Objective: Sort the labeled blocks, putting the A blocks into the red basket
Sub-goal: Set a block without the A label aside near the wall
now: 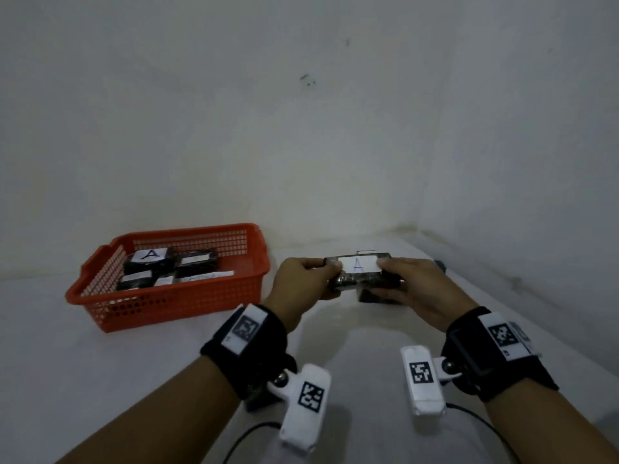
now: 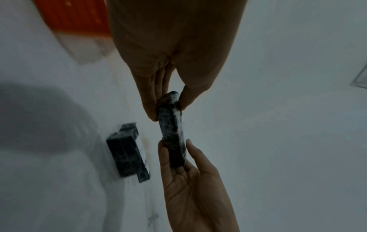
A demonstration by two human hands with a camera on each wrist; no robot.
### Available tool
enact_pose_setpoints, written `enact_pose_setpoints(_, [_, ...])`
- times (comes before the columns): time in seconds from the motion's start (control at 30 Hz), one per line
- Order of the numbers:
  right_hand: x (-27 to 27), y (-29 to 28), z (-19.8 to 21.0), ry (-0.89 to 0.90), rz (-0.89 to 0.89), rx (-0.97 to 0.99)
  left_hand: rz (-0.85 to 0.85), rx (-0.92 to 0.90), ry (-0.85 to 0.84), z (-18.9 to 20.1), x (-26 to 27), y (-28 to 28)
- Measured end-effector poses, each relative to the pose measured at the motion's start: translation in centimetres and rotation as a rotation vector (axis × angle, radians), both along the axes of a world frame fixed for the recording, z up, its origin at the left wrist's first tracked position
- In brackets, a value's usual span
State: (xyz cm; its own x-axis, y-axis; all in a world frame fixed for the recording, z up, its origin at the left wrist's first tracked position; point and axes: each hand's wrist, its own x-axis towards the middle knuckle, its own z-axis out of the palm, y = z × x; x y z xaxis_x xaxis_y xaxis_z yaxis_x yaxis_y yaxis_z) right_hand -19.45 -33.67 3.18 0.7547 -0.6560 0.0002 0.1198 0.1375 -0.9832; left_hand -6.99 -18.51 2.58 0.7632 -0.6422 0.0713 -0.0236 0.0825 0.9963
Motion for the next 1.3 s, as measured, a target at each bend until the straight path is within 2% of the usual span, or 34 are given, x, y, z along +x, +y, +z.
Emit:
enact_pose_setpoints(0.27, [-6.1,-10.4,-1.4,0.107,-0.212,0.035,-0.092,0.071,0.086,-2.3,-4.6,-12.8])
enact_pose_setpoints(0.37, [-7.3,-13.3,-2.8,0.178,-0.257,0.042,-0.1,0.188,0.013,-3.0,-6.2,-16.2])
enact_pose_setpoints(0.43, [-7.9,-15.2,-3.7,0.232,-0.29,0.034,-0.15,0.264,0.046,-2.7,-7.1,-17.8])
enact_pose_setpoints(0.47, [-8.3,-16.1,-4.1,0.245,-0.31,0.036,-0.127,0.398,-0.133,-3.5,-7.7,-18.4])
enact_pose_setpoints(0.5, [-8.6,-17.1,-4.6,0.249,-0.336,0.043,-0.134,0.441,-0.177,-3.9,-8.0,-19.2])
enact_pose_setpoints(0.53, [-8.9,-17.8,-5.1,0.255,-0.359,0.047,-0.138,0.364,-0.019,-3.9,-8.2,-20.3])
enact_pose_setpoints(0.67, [-9.4,-20.3,-6.6,0.373,-0.444,-0.01,-0.068,0.419,-0.12,-5.3,-8.3,-23.6])
enact_pose_setpoints(0.8, [-9.0,-21.3,-7.2,0.475,-0.455,-0.082,-0.07,0.498,-0.232,-4.7,-9.4,-23.8])
enact_pose_setpoints(0.9, [-8.1,-21.7,-7.3,0.538,-0.458,-0.151,-0.055,0.626,-0.307,-4.7,-9.4,-23.9])
enact_pose_setpoints(1.0, [-7.4,-22.0,-7.5,0.619,-0.436,-0.239,0.004,0.713,-0.417,-4.8,-8.7,-24.0])
enact_pose_setpoints(1.13, [-6.7,-21.8,-7.0,0.706,-0.404,-0.355,0.022,0.683,-0.41,-5.4,-7.7,-24.6])
enact_pose_setpoints(1.3, [-6.0,-21.4,-6.7,0.765,-0.409,-0.403,0.034,0.789,-0.542,-5.0,-7.3,-24.3])
